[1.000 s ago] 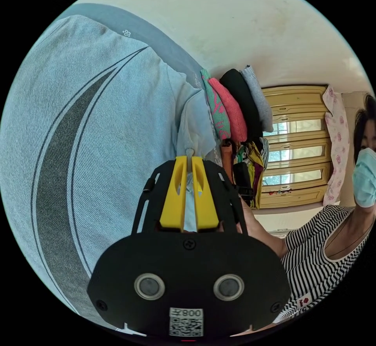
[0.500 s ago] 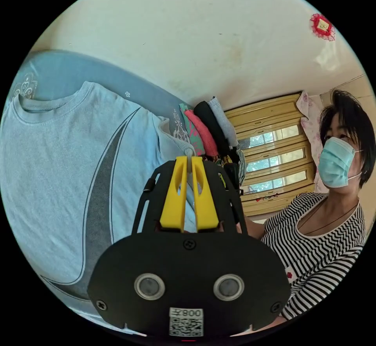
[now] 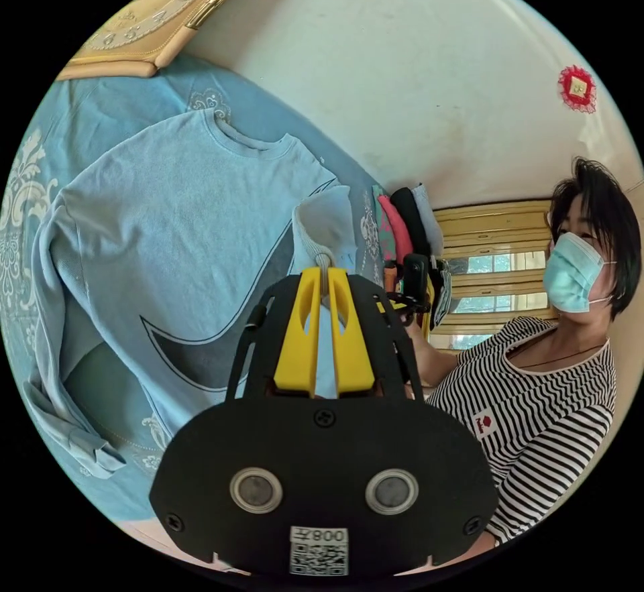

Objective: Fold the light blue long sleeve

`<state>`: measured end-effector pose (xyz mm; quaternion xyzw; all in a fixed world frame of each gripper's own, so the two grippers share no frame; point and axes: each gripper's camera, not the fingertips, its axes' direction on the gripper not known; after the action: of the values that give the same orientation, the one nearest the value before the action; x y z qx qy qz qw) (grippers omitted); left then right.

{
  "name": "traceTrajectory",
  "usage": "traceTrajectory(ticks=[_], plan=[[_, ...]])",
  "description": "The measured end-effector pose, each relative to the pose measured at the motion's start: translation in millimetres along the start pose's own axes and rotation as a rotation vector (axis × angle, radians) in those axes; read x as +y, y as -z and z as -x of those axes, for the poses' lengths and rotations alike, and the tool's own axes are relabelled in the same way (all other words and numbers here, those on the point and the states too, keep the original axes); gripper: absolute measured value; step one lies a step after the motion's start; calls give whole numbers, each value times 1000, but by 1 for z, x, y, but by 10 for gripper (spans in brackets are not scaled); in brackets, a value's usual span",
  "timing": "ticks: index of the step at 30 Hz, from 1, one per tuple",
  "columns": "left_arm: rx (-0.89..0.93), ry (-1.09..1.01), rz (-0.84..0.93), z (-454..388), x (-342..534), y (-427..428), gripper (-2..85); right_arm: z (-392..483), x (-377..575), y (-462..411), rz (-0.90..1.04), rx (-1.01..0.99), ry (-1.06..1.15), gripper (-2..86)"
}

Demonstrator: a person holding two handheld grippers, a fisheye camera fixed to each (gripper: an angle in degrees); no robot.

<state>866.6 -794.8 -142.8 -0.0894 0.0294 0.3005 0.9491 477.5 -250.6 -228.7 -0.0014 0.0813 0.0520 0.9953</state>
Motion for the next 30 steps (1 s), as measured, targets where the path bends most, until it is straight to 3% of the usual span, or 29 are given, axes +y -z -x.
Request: traceTrajectory(ticks=[13, 19, 25, 30], plan=[[-172, 120, 79, 89, -35, -14, 21, 4, -57, -72, 190, 105, 40, 12], [-211, 245, 120, 119, -43, -47, 27, 2, -56, -96, 329, 253, 80, 9], [-272, 290, -24, 102, -57, -54, 37, 7, -41, -62, 329, 204, 57, 4], [-213, 33, -61, 25, -129, -108, 63, 20, -14, 44, 135, 346, -1, 9]])
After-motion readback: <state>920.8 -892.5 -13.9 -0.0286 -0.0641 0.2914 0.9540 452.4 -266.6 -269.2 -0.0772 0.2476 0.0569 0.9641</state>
